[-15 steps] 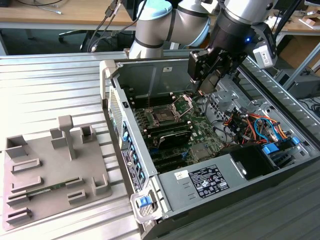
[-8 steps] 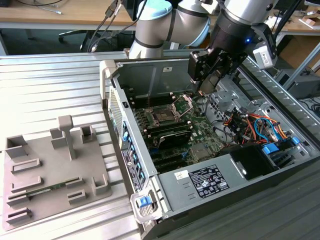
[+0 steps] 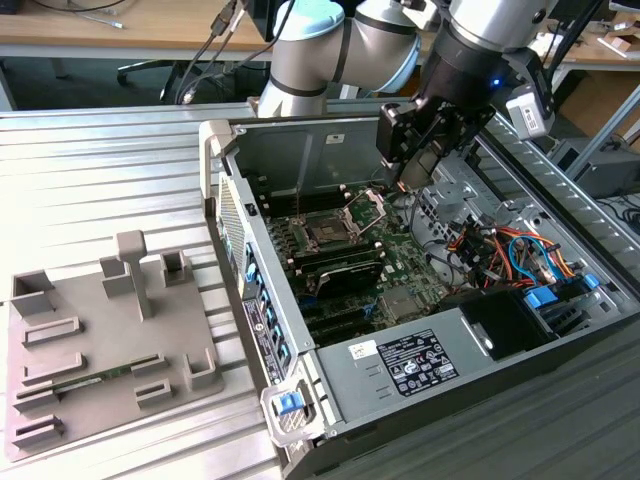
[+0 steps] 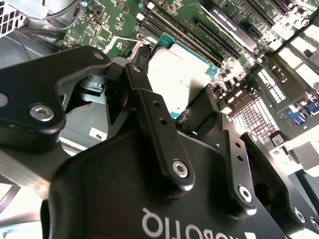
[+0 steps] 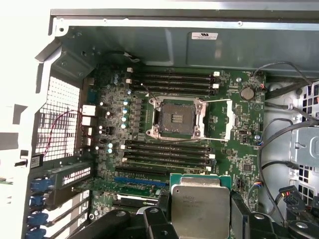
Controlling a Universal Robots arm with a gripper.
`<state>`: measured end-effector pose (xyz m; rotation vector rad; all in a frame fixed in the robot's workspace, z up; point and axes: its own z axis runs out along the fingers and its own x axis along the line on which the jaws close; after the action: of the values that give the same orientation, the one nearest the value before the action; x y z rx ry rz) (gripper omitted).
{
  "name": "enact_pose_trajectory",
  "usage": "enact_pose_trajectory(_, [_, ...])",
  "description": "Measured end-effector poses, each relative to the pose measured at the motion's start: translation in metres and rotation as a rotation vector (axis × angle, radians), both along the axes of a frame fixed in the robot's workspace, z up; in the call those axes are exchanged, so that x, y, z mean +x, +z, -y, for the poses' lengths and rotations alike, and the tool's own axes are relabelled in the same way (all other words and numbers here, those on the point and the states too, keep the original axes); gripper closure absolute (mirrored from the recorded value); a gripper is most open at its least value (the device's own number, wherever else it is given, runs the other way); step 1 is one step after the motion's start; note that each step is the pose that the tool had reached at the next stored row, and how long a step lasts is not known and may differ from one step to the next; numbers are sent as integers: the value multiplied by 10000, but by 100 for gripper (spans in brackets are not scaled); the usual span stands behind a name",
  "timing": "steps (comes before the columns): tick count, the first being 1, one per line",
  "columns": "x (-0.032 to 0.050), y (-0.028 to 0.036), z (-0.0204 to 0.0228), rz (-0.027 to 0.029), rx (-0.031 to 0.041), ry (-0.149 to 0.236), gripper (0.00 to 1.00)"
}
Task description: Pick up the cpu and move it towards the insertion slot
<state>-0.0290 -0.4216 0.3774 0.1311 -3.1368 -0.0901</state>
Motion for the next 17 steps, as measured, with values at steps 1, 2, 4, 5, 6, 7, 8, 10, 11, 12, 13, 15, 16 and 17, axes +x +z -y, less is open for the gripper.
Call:
enact_pose_trajectory(1, [1,-1,0,0,0,0,45])
enact_pose_trajectory(2, [2,-2,0,0,0,0,45])
enact_pose_trajectory(4, [5,-6,0,0,0,0,45])
enact_pose_trajectory(5, [7,-8,0,0,1,0,45])
enact_pose_trajectory(6, [8,-9,0,0,0,0,45])
enact_pose_trajectory(7, [9,-10,0,0,0,0,45])
enact_pose_trajectory(8, [9,-10,0,-1,0,-1,45])
enact_pose_trajectory(10, [12,-13,0,0,0,0,45])
enact_pose_trajectory(11, [12,-14,0,0,1,0,45])
enact_pose_trajectory(12, [13,-15,0,0,0,0,45])
enact_pose_trajectory(13, [14,-16,0,0,0,0,45])
enact_pose_trajectory(15, [15,-18,0,0,0,0,45])
enact_pose_trajectory(16, [16,-20,0,0,0,0,45])
enact_pose_trajectory(17, [17,-21,0,0,0,0,45])
